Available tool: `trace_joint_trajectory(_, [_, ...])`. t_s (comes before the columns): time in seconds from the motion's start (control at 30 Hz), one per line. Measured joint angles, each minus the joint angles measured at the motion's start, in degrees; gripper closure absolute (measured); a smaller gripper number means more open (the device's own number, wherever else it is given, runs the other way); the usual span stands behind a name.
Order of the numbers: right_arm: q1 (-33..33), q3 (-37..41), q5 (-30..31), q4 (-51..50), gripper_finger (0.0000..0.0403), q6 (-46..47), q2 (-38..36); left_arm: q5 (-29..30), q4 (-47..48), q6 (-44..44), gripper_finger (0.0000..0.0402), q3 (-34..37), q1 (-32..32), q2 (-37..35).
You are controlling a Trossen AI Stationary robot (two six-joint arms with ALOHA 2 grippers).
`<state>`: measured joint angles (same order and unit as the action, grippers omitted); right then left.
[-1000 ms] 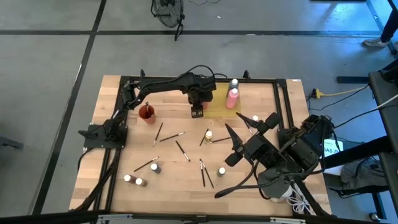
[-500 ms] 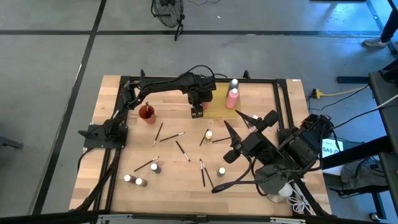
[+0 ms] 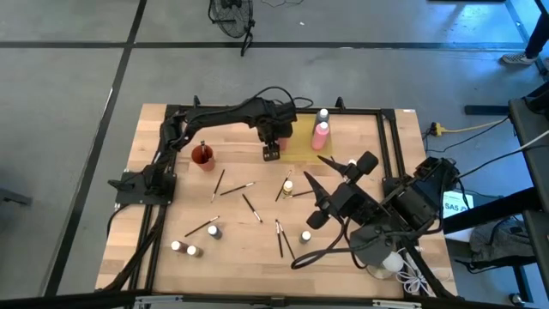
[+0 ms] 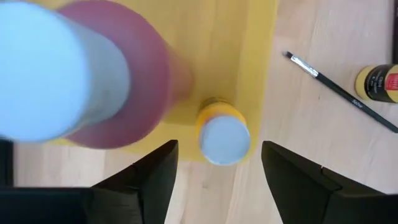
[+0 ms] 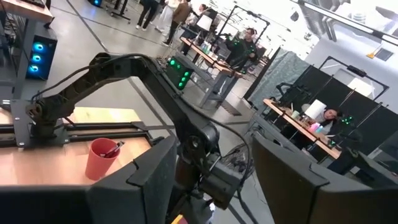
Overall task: Pick & Place Paint Supplies
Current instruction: Put the silver paint brush into the orange cup
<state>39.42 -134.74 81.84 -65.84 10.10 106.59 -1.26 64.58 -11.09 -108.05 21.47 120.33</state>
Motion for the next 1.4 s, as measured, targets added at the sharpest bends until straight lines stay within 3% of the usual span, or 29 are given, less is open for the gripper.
trace_joint_trajectory(0.3, [0.0,0.0,-2.3,0.1,0.019,-0.2,0.0,0.3,7.3,0.0,0.0175,0.0,-0.2,-6.3])
trace_joint_trajectory(0.57, [-2.6,0.0,-21.2,0.1,0.019,1.4,-2.6,1.4,17.1,1.5,0.0176,-0.1,-0.3,-16.2])
trace_joint_trajectory(0.83, [-8.2,0.0,-41.0,-10.3,0.0189,18.2,-4.1,2.3,21.5,3.5,0.0176,-0.1,-0.4,-29.5])
trace_joint_trajectory(1.03, [-10.1,0.0,-58.7,-11.2,0.019,22.1,-2.5,5.1,20.8,3.7,0.0176,-0.1,-0.3,-39.5])
trace_joint_trajectory(1.3, [-9.6,0.0,-68.3,-4.4,0.019,24.8,1.7,5.1,20.5,6.4,0.0176,-0.1,-0.4,-48.7])
trace_joint_trajectory(1.4, [-10.5,0.0,-68.8,-5.3,0.019,33.7,3.3,5.1,20.5,7.7,0.0176,-0.1,-0.4,-51.0])
